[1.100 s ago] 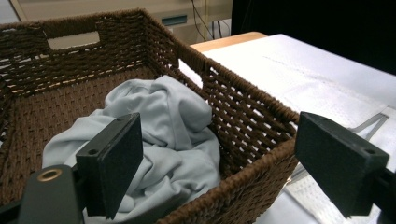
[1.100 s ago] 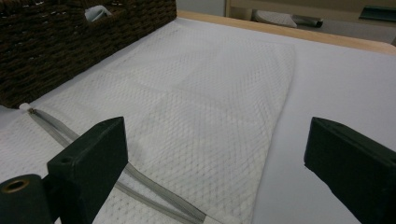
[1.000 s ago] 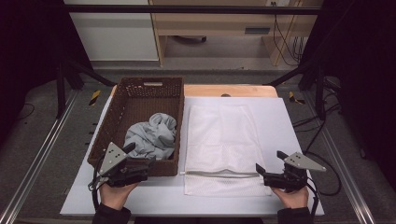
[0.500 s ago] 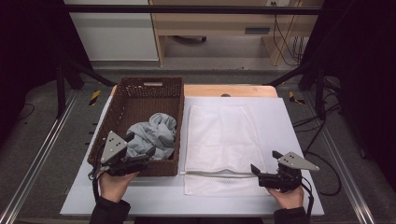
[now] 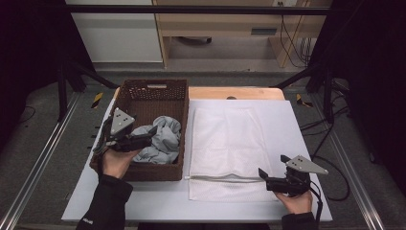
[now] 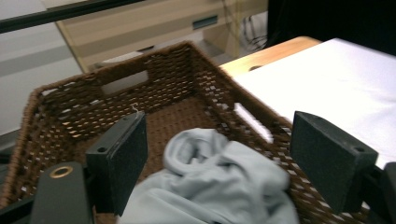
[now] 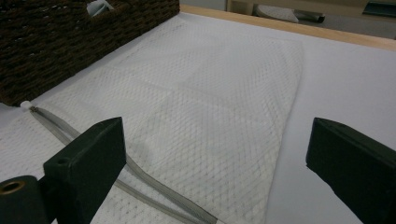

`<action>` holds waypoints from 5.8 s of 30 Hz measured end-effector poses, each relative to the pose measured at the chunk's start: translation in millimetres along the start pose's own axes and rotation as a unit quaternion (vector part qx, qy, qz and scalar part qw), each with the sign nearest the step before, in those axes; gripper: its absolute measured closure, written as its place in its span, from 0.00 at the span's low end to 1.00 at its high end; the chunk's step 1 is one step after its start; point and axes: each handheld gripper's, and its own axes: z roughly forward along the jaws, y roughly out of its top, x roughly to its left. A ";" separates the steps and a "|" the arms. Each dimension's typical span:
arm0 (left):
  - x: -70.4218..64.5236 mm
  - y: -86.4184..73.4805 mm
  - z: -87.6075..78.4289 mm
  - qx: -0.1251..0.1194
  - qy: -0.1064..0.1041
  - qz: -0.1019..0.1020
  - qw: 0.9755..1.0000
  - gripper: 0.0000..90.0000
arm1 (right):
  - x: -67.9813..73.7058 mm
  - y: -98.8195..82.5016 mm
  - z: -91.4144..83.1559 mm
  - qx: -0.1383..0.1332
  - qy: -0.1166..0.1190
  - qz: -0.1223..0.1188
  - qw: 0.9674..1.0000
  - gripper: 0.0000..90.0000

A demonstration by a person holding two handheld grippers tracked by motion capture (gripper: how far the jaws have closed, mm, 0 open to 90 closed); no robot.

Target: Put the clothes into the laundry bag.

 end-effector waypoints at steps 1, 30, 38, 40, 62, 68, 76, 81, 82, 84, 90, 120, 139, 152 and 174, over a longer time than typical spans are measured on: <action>1.8 0.2 3.7 0.006 0.002 0.002 1.000 0.21 | 0.1 0.0 0.1 0.001 0.002 0.000 1.000 0.06; 10.1 -41.3 89.0 0.264 -0.007 0.014 0.964 0.06 | -2.9 -3.4 3.9 0.020 0.000 0.003 1.000 0.04; 12.7 -50.9 99.1 0.313 -0.021 0.003 0.949 0.05 | -4.5 -4.7 5.4 0.026 -0.003 0.006 1.000 0.04; 11.3 -55.9 104.0 0.343 -0.028 0.001 0.939 0.09 | -5.5 -4.9 5.0 0.027 -0.003 0.008 1.000 0.04; 9.8 -42.5 94.5 0.308 -0.066 -0.009 0.949 0.80 | -13.2 -4.4 -1.8 0.026 -0.003 0.019 0.999 0.05; 16.8 -31.2 75.6 0.224 -0.029 -0.037 0.974 0.80 | -13.7 -3.9 -3.3 0.021 -0.001 0.020 1.000 0.06; 15.7 -23.9 53.5 0.120 0.003 -0.024 0.992 0.81 | -12.8 -2.9 -4.4 0.019 0.002 0.019 1.000 0.07; 20.3 -13.6 32.6 0.036 0.019 -0.047 0.998 0.81 | -12.7 -2.4 -5.1 0.016 0.002 0.018 1.000 0.07; 19.9 -11.1 29.0 0.022 0.023 -0.046 0.998 0.81 | -12.5 -2.3 -4.8 0.016 0.001 0.018 1.000 0.07; 20.4 -5.3 20.6 -0.008 0.029 -0.049 0.998 0.81 | -12.2 -2.3 -4.7 0.016 0.002 0.018 1.000 0.07; 18.6 16.0 -3.0 -0.080 0.049 -0.046 0.995 0.82 | -12.4 -2.3 -5.0 0.015 0.004 0.018 1.000 0.07; -6.5 113.1 -94.3 -0.258 0.039 -0.041 0.964 0.82 | -13.2 -2.6 -6.2 0.009 0.008 0.014 1.000 0.08; -70.8 147.4 -100.7 -0.292 -0.043 -0.028 0.955 0.82 | -13.4 -1.5 -10.1 0.004 0.008 0.014 1.000 0.10; -139.1 159.9 -70.5 -0.293 -0.116 -0.009 0.949 0.81 | -19.2 -3.4 -15.2 0.001 -0.008 0.016 1.000 0.11; -235.6 71.8 68.2 -0.125 -0.204 0.017 0.971 0.80 | -34.9 -7.6 -26.8 0.000 -0.042 0.033 0.999 0.13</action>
